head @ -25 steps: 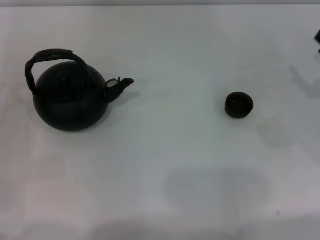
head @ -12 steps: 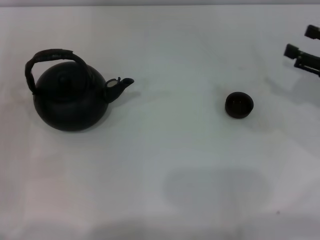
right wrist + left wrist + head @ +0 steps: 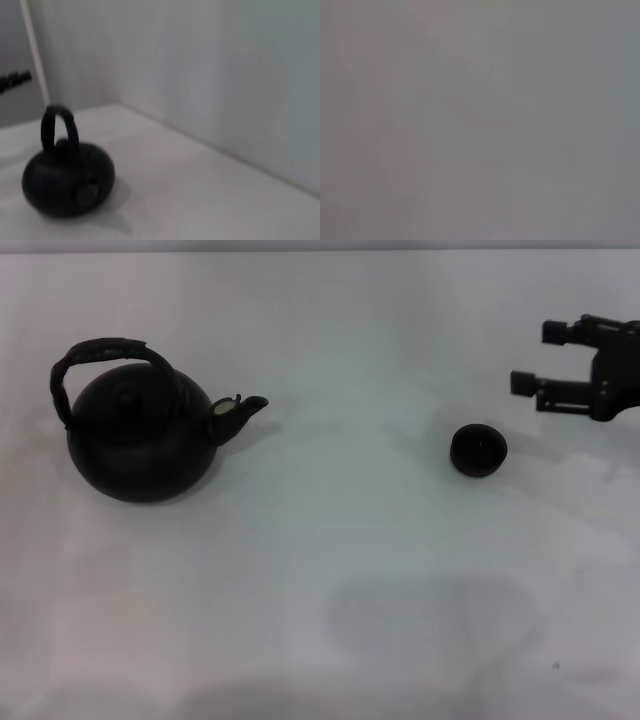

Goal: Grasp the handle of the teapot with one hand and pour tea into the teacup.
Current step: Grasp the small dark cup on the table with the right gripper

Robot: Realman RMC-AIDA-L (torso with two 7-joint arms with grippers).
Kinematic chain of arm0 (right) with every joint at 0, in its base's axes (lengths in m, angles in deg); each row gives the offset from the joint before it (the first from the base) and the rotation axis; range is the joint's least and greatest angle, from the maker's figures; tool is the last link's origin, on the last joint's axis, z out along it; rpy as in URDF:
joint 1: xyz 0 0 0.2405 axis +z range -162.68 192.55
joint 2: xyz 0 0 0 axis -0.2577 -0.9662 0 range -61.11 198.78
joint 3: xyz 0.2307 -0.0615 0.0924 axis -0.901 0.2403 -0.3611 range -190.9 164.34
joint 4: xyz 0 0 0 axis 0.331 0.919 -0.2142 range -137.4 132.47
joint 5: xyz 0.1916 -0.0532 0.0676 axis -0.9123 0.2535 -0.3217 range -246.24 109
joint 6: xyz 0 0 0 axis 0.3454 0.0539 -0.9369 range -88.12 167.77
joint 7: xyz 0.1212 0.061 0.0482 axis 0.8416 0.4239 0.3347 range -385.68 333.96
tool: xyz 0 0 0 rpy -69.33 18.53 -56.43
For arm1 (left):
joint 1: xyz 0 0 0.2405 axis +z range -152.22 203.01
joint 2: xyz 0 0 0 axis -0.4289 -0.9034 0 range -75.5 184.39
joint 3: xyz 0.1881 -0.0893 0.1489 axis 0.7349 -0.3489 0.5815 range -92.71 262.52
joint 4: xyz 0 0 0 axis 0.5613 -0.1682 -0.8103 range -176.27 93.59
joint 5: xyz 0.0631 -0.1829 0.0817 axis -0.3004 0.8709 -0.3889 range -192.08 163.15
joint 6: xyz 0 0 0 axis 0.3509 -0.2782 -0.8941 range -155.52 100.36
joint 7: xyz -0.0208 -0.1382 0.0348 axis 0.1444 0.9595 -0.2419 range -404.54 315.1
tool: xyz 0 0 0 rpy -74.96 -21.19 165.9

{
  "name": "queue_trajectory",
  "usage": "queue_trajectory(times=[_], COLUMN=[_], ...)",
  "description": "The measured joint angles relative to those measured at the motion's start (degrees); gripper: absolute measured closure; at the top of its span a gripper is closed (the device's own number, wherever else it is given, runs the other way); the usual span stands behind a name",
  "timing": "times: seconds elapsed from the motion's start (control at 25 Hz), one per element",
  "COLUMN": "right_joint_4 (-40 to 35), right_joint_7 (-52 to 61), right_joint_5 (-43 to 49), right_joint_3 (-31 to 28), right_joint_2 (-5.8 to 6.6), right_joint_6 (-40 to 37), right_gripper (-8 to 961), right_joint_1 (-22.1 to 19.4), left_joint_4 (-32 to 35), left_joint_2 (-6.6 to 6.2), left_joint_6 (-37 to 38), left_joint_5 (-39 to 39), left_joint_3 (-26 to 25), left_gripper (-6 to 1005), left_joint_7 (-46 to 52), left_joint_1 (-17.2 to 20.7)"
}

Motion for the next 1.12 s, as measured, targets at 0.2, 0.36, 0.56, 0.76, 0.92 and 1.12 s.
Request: queue_trajectory(times=[0.2,0.36,0.56,0.76,0.92,1.12], right_joint_4=[-2.94,-4.12,-5.33,-4.84,-4.17,-2.40], right_joint_7=[3.37,3.93,4.16,4.29,4.31,4.12], right_joint_5=[3.53,4.43,6.08,6.62,6.65,6.69], right_joint_3=[6.09,10.29,12.57,14.30,15.64,18.02], right_joint_2=[-0.08,-0.09,-0.10,-0.10,-0.10,-0.09], right_joint_6=[-5.32,-8.15,-8.90,-9.79,-10.96,-13.96], right_gripper=[135,136,138,139,140,142], right_joint_1=[0.49,0.60,0.66,0.52,0.38,0.59], left_joint_4=[0.00,0.04,0.08,0.09,0.09,-0.11], left_joint_2=[0.00,0.00,0.00,0.00,0.00,0.00], left_joint_6=[-0.33,-0.40,-0.21,0.01,0.05,0.09], left_joint_5=[0.04,0.07,0.17,0.32,0.32,0.28], left_joint_3=[-0.13,-0.17,-0.15,-0.15,-0.14,-0.14], left_gripper=[165,165,166,166,166,166], left_joint_7=[0.00,0.00,0.00,-0.10,-0.11,-0.14], left_joint_1=[0.06,0.08,0.10,0.09,0.00,-0.18])
